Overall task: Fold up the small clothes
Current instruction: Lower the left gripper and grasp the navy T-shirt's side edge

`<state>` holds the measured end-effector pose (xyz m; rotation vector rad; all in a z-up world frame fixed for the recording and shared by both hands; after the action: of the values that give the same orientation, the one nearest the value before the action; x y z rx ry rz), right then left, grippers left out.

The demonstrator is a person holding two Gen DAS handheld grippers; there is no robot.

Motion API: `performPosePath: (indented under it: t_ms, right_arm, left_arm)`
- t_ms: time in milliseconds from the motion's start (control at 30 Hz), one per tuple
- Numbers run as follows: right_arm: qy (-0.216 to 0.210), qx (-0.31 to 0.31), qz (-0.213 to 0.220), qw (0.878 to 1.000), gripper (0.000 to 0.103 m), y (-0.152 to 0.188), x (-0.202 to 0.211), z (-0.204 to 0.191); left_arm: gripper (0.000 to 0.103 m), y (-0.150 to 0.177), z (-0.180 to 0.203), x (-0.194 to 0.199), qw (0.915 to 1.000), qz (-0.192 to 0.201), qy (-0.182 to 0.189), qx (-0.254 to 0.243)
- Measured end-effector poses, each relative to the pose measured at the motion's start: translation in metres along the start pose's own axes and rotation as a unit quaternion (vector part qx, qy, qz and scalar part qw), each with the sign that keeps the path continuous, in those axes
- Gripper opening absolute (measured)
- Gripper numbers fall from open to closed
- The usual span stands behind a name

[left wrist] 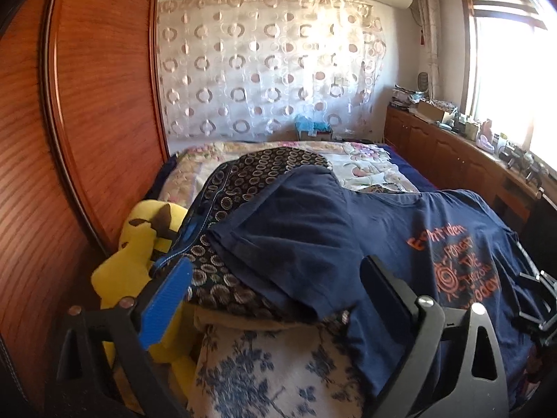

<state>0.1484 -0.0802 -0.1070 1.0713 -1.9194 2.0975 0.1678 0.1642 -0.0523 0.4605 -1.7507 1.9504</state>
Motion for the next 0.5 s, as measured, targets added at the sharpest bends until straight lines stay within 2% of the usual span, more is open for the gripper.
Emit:
performPosePath:
  t_ms: [133, 267, 333, 500]
  right_arm:
    - [-0.011, 0.012, -0.004, 1.000, 0.098, -0.007, -0.006, -0.007]
    - [-0.027, 0.021, -0.009, 0.999, 0.096, -0.018, -0.013, -0.014]
    - [-0.035, 0.022, -0.011, 0.999, 0.094, -0.022, -0.016, -0.017]
    - [-0.046, 0.022, -0.005, 0.999, 0.094, -0.028, -0.017, -0.027]
  left_arm:
    - [0.081, -0.003, -0.020, -0.029, 0.9994, -0.033, 0.004, 0.010]
    - [0.075, -0.001, -0.032, -0.052, 0.9978, -0.060, 0.014, 0.027]
    - [0.064, 0.002, -0.040, -0.064, 0.9962, -0.077, 0.010, 0.040]
    - [0.061, 0.007, -0.056, -0.087, 0.9934, -0.107, -0.004, 0.042]
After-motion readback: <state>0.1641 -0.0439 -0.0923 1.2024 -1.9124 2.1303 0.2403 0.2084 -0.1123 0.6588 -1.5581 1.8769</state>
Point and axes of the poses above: each gripper's, at about its wrist camera, not at the fingertips, and x roughly against the way its jaws point, z to its right, y to its underside, the point moved 9 cm from there along -x, roughly the way its jaws point, and after that the axes turned 8 degrees about y, right-handed, at the moved point
